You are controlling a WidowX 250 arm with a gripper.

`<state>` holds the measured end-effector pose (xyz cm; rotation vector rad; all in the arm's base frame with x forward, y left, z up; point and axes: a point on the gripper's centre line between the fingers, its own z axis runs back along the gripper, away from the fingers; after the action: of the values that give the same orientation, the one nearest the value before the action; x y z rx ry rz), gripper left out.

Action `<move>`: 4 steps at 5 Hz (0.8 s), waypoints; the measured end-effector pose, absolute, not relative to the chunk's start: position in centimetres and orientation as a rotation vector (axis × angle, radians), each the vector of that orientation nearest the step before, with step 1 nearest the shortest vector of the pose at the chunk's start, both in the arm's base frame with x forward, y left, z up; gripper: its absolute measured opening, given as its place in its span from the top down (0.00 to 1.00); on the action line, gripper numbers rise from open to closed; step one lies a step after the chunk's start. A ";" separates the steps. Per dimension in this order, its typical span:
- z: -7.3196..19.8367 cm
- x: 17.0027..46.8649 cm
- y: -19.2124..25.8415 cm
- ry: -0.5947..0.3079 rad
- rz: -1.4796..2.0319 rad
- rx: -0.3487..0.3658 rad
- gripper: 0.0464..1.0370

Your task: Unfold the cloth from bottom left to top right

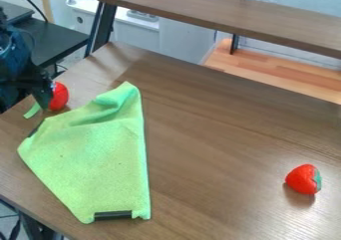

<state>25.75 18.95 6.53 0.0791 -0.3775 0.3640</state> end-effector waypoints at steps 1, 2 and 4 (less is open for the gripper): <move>5.4 25.8 19.7 -0.380 0.368 0.038 0.04; 3.9 26.5 20.7 -0.355 0.354 0.003 0.04; 1.8 26.4 22.6 -0.315 0.373 0.026 0.04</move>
<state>26.36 22.56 1.83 0.0262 -0.3148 0.3731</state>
